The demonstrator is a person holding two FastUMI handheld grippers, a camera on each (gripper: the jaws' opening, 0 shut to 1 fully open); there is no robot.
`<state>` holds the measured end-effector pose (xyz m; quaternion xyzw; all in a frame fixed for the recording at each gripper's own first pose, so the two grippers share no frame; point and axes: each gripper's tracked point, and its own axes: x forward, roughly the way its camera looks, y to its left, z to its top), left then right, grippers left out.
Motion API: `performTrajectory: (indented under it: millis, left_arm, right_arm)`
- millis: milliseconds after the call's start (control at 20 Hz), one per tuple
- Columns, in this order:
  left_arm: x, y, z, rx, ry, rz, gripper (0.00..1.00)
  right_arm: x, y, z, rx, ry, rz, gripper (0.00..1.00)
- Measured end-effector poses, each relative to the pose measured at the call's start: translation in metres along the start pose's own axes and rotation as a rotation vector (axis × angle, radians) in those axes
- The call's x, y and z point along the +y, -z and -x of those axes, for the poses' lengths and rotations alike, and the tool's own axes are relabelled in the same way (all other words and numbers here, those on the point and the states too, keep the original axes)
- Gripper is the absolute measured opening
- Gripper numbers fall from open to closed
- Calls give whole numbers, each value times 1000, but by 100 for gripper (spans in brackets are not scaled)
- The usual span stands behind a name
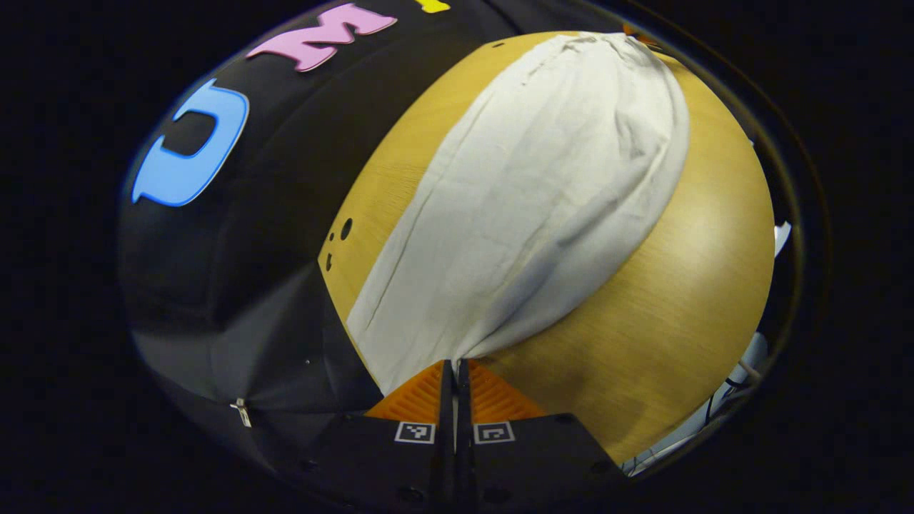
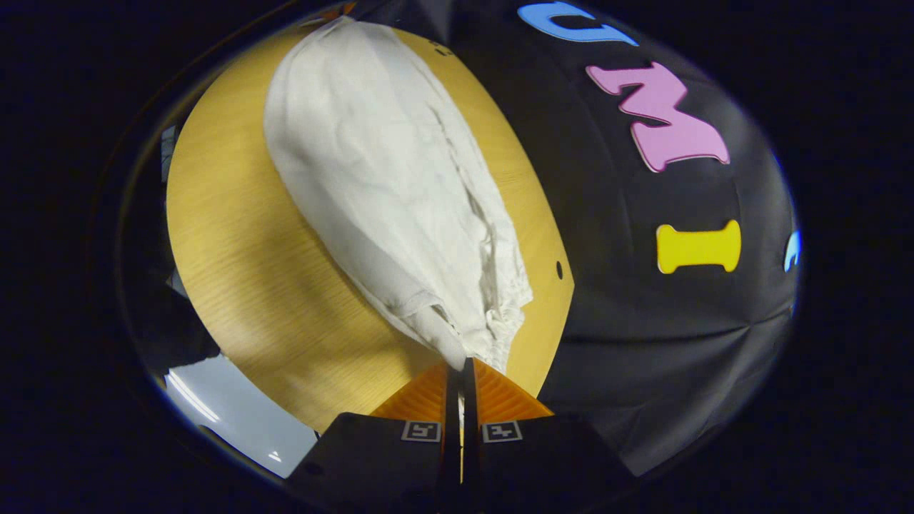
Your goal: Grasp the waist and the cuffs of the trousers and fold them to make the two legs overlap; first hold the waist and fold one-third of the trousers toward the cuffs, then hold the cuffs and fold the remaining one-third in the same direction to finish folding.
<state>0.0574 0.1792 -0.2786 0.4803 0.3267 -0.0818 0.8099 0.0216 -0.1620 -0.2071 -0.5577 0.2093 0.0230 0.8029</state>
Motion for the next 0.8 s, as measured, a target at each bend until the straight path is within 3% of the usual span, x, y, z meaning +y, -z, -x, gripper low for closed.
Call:
performTrajectory:
  millis: [300, 450, 800]
  left_arm:
    - [42, -20, 5, 4, -53, 292, 5]
    - [67, -37, -1, -13, -78, 365, 5]
    - [93, -62, -38, 35, -14, 535, 2]
  right_arm:
    - [-52, -38, -17, -40, 59, -242, 6]
    - [-71, -50, -35, -34, 40, -330, 6]
    - [-108, -73, -89, -31, 79, -549, 6]
